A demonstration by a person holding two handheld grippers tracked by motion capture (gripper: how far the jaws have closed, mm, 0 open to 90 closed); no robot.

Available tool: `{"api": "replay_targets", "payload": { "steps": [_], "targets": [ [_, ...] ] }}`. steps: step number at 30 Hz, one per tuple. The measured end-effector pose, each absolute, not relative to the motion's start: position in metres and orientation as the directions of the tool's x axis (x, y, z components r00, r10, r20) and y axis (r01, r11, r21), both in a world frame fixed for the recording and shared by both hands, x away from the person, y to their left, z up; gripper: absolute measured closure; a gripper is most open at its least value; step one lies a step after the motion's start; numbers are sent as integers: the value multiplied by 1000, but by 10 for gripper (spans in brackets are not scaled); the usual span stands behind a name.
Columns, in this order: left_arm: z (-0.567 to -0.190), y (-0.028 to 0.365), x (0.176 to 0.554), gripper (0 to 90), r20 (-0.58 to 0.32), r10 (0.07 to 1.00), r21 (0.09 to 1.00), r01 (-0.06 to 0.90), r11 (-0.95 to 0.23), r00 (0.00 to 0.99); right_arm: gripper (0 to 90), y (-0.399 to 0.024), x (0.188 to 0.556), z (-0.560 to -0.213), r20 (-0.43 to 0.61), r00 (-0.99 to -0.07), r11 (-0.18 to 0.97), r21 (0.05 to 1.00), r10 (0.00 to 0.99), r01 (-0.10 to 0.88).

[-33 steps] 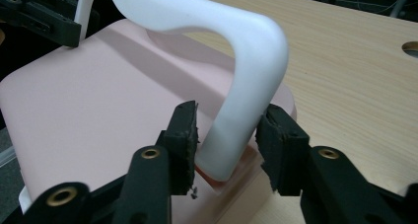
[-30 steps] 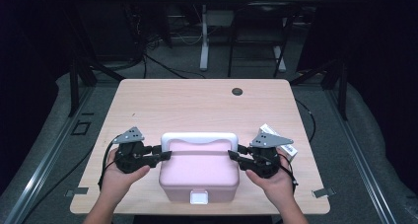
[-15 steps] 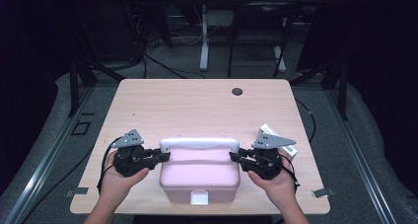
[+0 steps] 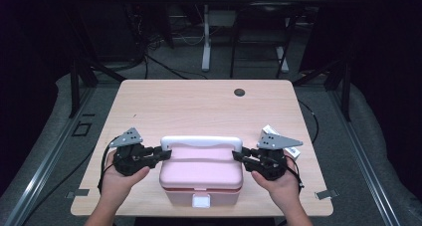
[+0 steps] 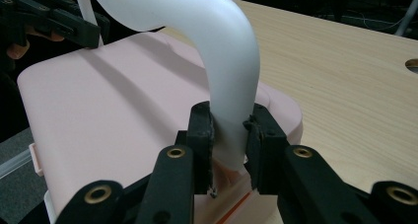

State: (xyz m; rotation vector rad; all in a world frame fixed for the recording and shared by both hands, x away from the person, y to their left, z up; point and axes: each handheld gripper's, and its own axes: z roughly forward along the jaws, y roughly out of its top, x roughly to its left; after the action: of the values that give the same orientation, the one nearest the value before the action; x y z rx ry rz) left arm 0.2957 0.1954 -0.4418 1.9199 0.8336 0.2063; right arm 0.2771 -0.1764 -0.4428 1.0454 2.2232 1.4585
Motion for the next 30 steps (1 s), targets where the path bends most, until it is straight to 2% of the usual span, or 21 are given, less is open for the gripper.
{"api": "replay_targets", "payload": {
  "steps": [19,28,30],
  "targets": [
    [-440,206,291,701,-209,631,847,461,-265,747,740,-177,279,-441,164,-696,205,887,699,414],
    [-439,216,285,742,-204,641,844,464,-267,740,740,-178,281,-438,169,-693,198,888,701,416],
    [-442,219,283,785,-210,643,842,471,-264,736,739,-178,282,-436,169,-695,193,891,699,411]
  ]
}}
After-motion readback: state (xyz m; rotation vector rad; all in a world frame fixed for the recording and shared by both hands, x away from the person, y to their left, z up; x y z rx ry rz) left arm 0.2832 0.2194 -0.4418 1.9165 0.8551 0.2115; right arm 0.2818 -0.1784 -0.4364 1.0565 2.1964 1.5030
